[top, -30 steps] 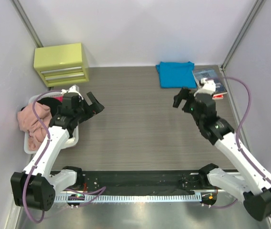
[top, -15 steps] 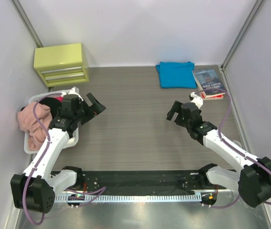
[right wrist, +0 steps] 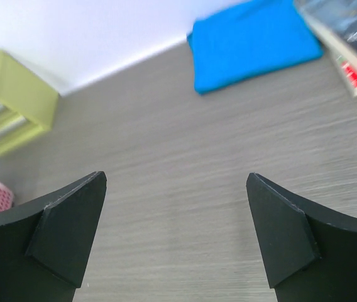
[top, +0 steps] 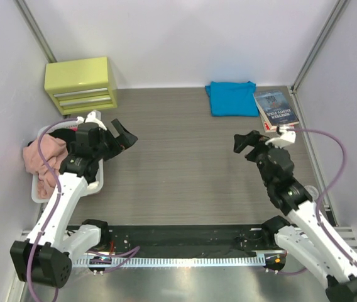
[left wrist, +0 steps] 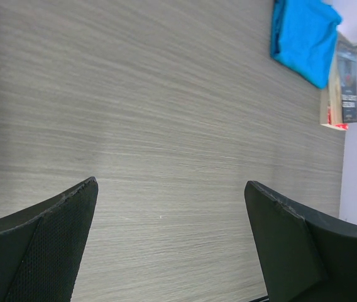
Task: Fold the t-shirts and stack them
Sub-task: Put the neatly folded tshirt into the corner of the board with the right arm
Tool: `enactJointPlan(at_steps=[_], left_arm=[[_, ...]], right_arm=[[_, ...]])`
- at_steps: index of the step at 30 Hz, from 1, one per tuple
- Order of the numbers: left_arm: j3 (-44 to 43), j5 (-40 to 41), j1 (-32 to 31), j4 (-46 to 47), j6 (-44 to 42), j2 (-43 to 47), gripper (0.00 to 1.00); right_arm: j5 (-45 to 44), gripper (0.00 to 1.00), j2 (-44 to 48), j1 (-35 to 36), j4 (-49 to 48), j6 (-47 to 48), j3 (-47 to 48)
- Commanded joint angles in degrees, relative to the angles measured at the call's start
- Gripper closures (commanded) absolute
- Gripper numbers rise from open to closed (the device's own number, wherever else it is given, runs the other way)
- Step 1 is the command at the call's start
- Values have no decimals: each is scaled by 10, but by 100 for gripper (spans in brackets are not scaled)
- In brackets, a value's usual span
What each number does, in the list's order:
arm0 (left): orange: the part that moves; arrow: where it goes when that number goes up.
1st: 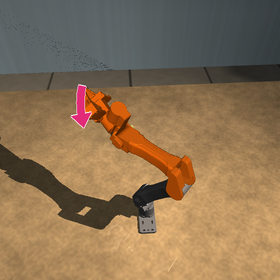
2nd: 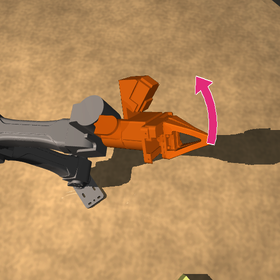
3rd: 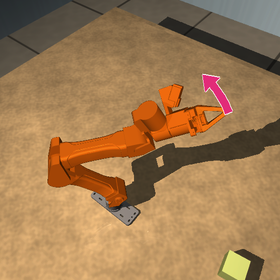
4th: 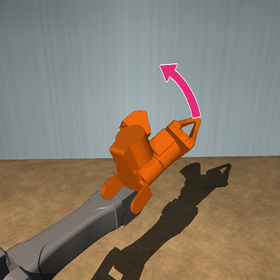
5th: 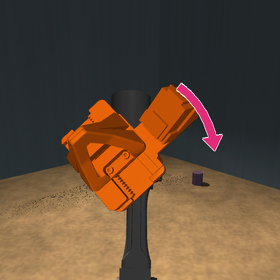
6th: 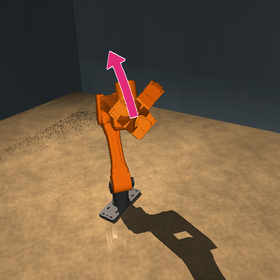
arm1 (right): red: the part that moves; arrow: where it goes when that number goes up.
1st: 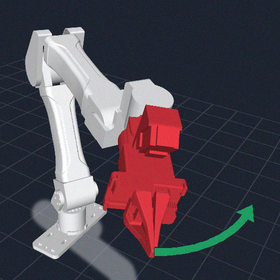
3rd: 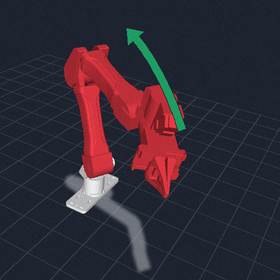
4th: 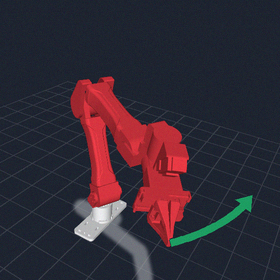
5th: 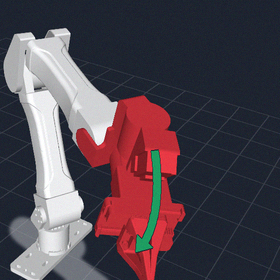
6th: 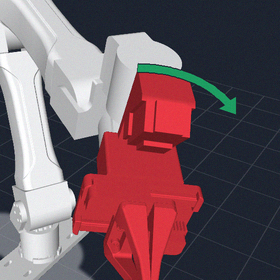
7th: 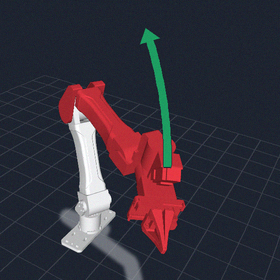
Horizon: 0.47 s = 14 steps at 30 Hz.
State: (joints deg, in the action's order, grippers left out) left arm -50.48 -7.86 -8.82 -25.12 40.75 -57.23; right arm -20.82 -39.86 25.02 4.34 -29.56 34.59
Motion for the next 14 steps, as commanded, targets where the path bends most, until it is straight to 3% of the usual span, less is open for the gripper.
enactJointPlan(at_steps=[1, 7, 14], left_arm=[[-9, -20, 4, 20, -34, 43, 0], [50, -23, 4, 54, -10, 86, 0], [48, -7, 3, 31, -23, 98, 0]], right_arm=[[-49, 0, 91, 0, -21, 13, -61], [-55, 0, 135, 0, 1, -28, -121], [-31, 0, 99, -1, -8, -23, -105]])
